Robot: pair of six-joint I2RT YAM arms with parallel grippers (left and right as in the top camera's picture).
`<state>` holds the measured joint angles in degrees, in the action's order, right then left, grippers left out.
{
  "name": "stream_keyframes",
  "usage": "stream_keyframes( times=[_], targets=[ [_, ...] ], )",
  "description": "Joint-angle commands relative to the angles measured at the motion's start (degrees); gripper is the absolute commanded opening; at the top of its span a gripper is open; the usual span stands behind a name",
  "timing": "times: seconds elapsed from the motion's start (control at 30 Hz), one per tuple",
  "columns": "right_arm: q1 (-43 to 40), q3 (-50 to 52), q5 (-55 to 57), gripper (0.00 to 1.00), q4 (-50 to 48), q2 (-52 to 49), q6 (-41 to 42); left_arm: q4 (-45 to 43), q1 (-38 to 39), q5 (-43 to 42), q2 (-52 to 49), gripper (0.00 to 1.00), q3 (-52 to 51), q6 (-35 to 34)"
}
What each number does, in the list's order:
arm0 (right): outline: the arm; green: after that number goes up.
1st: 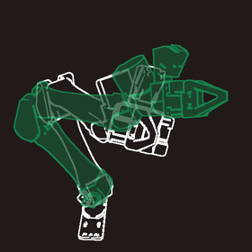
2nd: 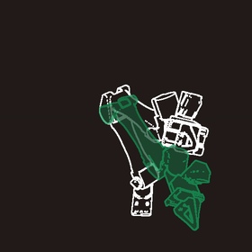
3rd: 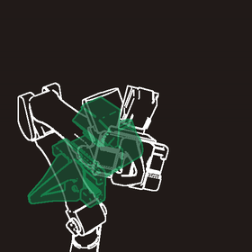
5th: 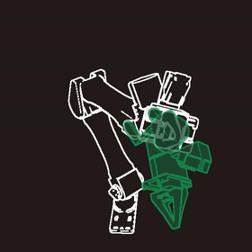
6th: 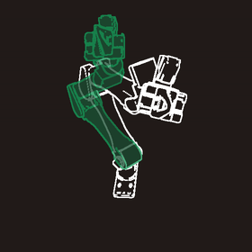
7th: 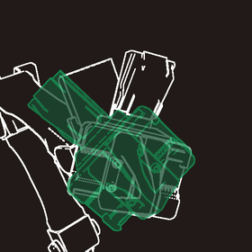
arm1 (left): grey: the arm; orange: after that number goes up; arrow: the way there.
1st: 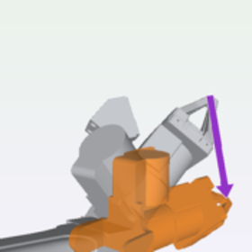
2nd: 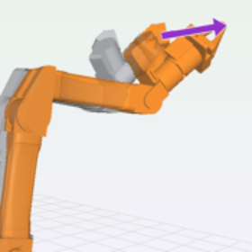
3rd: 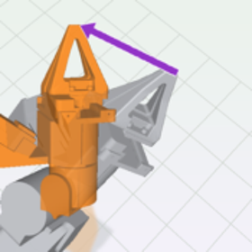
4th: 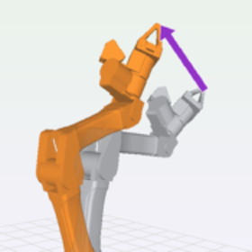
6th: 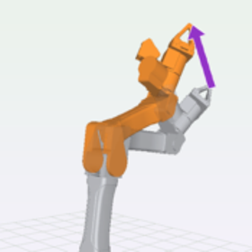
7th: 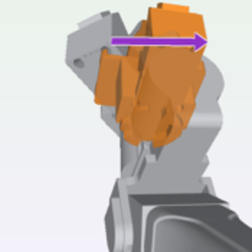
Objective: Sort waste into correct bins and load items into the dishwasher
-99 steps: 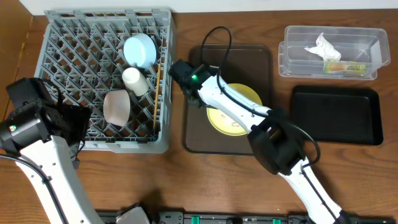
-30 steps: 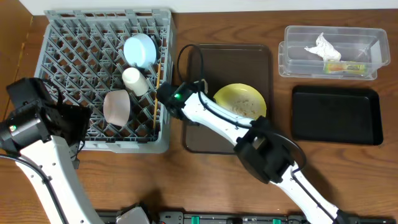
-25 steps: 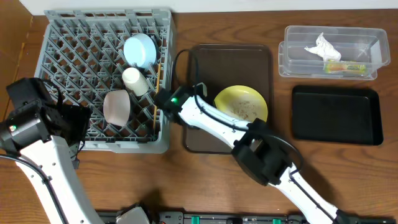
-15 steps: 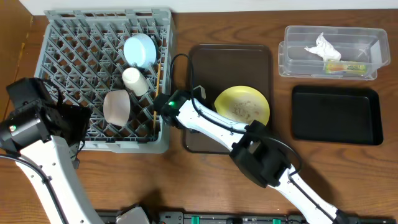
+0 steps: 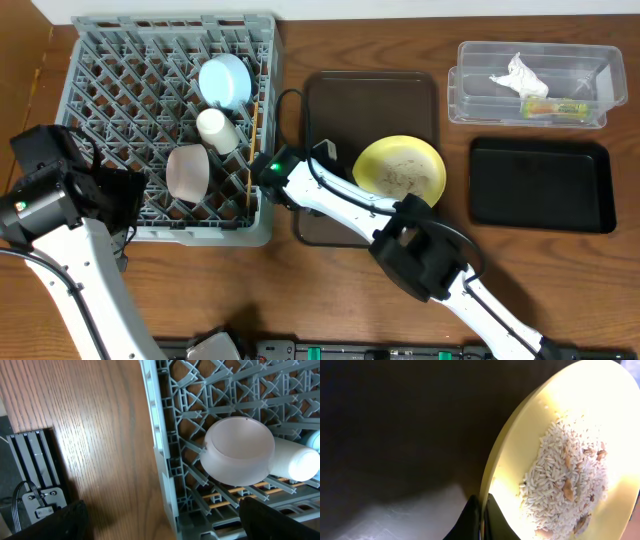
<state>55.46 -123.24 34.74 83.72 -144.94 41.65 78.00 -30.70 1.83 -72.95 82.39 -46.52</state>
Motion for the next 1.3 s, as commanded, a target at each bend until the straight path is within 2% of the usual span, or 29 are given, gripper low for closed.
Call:
stream_keyframes(
  times=[0.0,0.2,0.43,0.53,1.0,1.27],
  targets=[
    [0.4,-1.9,3.4,0.01,1.3,-1.2,1.7,0.2,-0.3,0.3,0.3,0.98,0.5,-0.3],
    [0.4,-8.0,3.4,0.01,7.0,-1.2,6.4,0.2,-0.3,0.3,0.3,0.98,0.5,-0.3],
    [-1.0,-19.8,3.2,0.01,13.6,-1.2,8.7,0.2,-0.3,0.3,0.3,0.98,0.5,-0.3],
    [-2.2,-22.1,2.5,0.01,13.6,-0.4,8.8,0.2,-0.3,0.3,0.3,0.98,0.5,-0.3],
    [-17.8,-23.0,-9.5,0.02,13.6,10.5,8.8,0.2,-0.3,0.3,0.3,0.98,0.5,-0.3],
    [-26.1,-23.0,-12.0,0.02,13.6,15.6,4.2,0.2,-0.3,0.3,0.3,0.98,0.5,-0.3]
  ],
)
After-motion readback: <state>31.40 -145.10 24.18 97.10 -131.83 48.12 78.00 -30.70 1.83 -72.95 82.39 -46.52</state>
